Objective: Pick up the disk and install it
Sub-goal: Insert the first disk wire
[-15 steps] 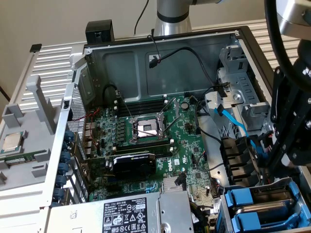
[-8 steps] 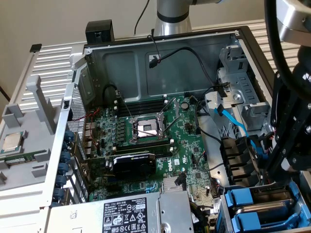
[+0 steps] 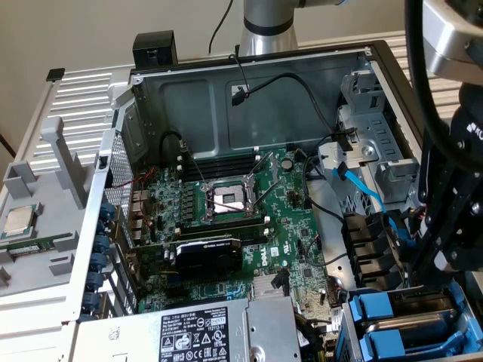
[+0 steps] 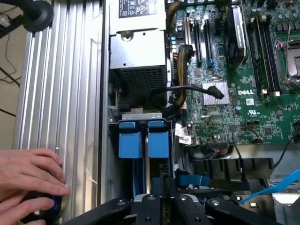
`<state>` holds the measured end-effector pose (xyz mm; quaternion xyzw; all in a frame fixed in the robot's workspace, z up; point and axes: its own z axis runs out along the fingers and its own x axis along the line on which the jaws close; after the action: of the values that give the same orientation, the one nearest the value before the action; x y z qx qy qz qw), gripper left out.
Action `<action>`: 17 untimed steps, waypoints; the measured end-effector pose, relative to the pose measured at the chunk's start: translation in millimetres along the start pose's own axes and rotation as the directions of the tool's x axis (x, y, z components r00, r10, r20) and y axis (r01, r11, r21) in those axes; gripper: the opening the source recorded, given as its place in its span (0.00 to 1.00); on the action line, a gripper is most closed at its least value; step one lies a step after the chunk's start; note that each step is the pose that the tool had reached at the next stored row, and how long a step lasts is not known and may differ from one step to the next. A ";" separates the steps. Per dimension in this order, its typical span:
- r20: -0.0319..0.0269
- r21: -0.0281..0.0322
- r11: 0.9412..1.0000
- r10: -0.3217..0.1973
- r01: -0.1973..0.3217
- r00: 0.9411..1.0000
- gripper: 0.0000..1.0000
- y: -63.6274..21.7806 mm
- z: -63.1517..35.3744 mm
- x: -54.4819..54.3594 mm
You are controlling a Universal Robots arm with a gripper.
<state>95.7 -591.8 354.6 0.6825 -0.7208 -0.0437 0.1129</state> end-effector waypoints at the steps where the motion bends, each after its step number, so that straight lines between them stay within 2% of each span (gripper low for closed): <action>1: 0.000 0.000 1.000 0.000 0.000 1.000 0.16 -0.1 0.5 -0.1; 17: 0.001 0.000 1.000 0.003 -0.003 1.000 0.16 -1.4 6.2 -0.7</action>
<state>95.7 -591.8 348.2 0.6814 -0.7218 -0.0439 0.1129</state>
